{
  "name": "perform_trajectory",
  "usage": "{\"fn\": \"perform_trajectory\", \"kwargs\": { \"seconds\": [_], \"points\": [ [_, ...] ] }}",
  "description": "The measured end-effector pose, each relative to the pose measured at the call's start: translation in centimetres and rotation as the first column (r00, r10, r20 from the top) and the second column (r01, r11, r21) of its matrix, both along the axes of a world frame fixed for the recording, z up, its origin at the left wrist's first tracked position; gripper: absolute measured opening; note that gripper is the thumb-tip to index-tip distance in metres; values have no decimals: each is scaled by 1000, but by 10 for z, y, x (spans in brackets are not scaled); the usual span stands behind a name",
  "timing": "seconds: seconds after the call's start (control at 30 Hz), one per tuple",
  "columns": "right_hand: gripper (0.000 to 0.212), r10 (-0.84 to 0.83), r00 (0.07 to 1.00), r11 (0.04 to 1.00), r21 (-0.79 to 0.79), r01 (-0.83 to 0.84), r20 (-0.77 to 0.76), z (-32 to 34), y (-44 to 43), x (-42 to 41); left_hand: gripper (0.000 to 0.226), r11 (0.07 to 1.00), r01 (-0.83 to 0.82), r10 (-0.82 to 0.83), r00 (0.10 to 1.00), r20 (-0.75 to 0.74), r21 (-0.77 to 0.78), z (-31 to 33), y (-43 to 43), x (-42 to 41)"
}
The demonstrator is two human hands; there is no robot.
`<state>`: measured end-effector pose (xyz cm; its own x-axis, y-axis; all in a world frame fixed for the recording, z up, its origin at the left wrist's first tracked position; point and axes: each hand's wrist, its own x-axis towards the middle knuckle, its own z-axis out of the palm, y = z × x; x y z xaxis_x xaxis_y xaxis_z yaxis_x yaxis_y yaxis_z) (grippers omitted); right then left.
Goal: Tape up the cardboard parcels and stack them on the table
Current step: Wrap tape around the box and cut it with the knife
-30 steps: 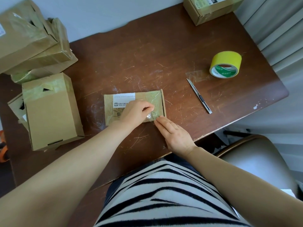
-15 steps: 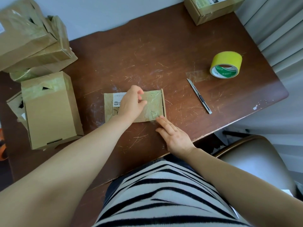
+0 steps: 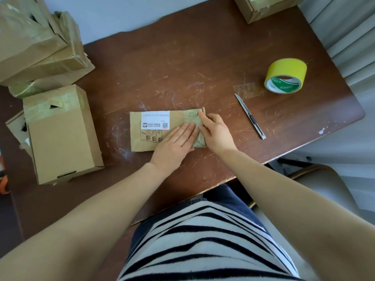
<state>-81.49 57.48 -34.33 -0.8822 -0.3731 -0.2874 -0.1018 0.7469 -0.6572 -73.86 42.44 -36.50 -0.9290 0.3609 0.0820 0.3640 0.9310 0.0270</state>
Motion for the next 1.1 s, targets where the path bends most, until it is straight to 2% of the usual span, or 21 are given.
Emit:
{"fn": "perform_trajectory", "kwargs": {
  "seconds": [0.17,0.3,0.37,0.5,0.67,0.77,0.87,0.97,1.1],
  "points": [
    [45,-14,1000,997,-79,13,-6,-6,2,1,63,996,-73,71,997,-37,-59,-2,16,-1],
    [46,-2,1000,996,-89,2,2,-8,4,0,54,991,-81,72,994,-86,-105,-2,23,-5],
    [47,4,1000,995,-96,-3,9,-9,5,2,55,991,-75,64,993,-103,-108,-4,22,-4],
    [48,32,999,995,-90,-31,12,-13,6,2,63,974,-61,33,991,-127,-218,-5,0,-2],
    [47,10,999,991,-133,-5,34,-16,7,3,66,975,-66,32,986,-161,-212,-6,13,-4],
    [43,-44,991,981,-182,67,126,-16,7,-3,58,975,-48,9,984,-176,-217,-6,19,-8],
    [40,-71,975,966,-228,120,210,-17,9,-4,59,980,-24,-3,991,-132,-197,-6,14,-7],
    [43,-8,993,985,-169,29,120,-15,9,-5,59,979,2,-31,990,-135,-206,-6,-6,-3],
    [44,-13,997,986,-167,26,79,-15,7,-3,58,983,-23,-3,990,-144,-182,-5,-5,1]
  ]
}}
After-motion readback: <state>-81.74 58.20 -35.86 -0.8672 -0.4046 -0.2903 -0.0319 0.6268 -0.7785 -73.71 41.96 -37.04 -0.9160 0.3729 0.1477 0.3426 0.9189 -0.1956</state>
